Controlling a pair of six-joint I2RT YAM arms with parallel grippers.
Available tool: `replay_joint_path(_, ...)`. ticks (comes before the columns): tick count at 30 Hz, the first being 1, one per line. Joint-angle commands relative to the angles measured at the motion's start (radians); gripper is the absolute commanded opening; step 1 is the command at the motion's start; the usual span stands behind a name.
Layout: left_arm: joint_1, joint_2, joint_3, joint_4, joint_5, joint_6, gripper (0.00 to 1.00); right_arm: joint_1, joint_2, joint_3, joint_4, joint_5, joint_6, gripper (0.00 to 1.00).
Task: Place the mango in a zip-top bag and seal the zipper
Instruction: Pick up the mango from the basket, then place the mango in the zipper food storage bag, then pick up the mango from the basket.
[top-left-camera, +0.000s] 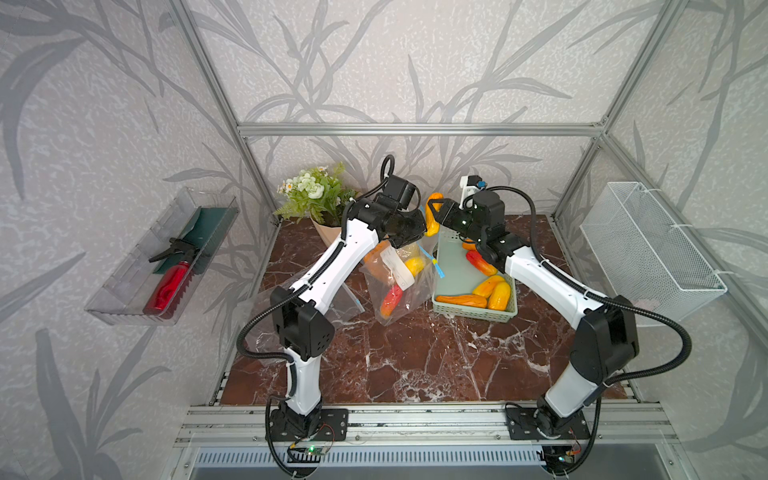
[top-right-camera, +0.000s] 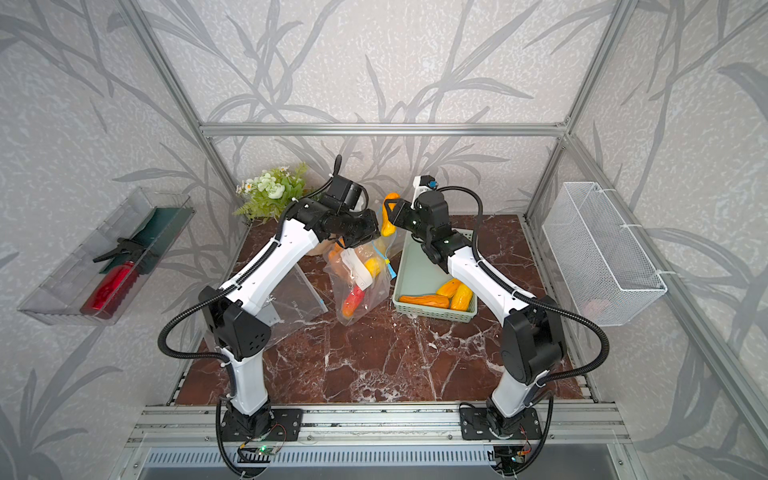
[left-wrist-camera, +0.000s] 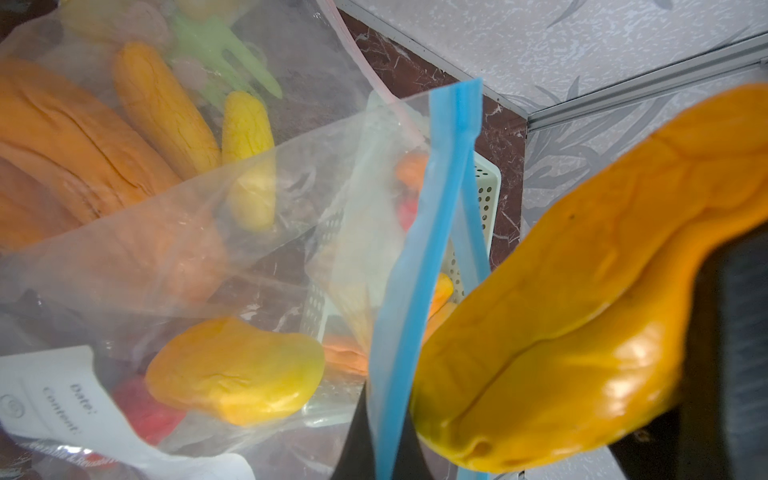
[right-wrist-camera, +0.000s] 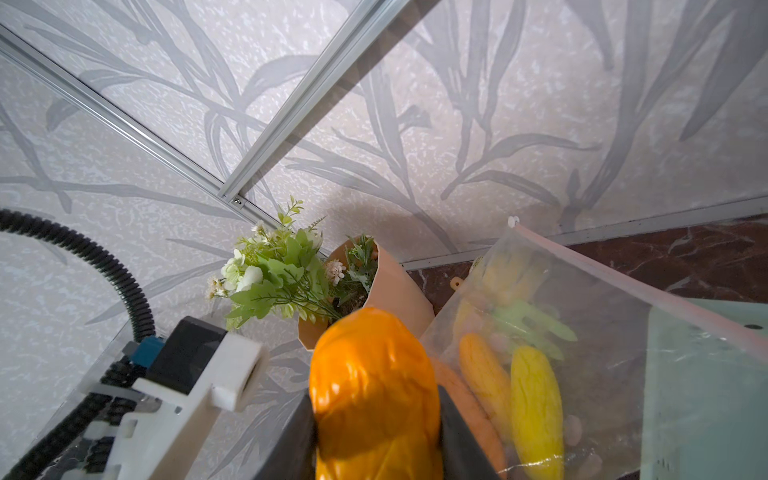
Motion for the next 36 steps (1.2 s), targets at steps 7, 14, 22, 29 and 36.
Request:
replay_joint_path(7,-0.005,0.035,0.100,0.000,0.004,-0.021,0.00,0.034,-0.101,-0.143,-0.100,0.059,-0.210,0.26)
replay_joint_path(14,-0.006,0.041,0.121,-0.013,-0.003,-0.019,0.00,0.053,-0.125,-0.093,-0.274,0.169,-0.270,0.49)
replay_joint_path(22,-0.009,0.053,0.123,-0.023,0.003,-0.002,0.00,-0.015,-0.147,-0.007,-0.507,0.334,-0.308,0.69)
replay_joint_path(29,-0.011,0.055,0.125,-0.024,0.006,0.008,0.00,-0.150,-0.023,-0.093,-0.609,0.307,-0.464,0.75)
replay_joint_path(36,-0.011,0.054,0.125,-0.035,0.013,0.016,0.00,-0.219,0.269,0.111,-0.824,0.279,-0.578,0.83)
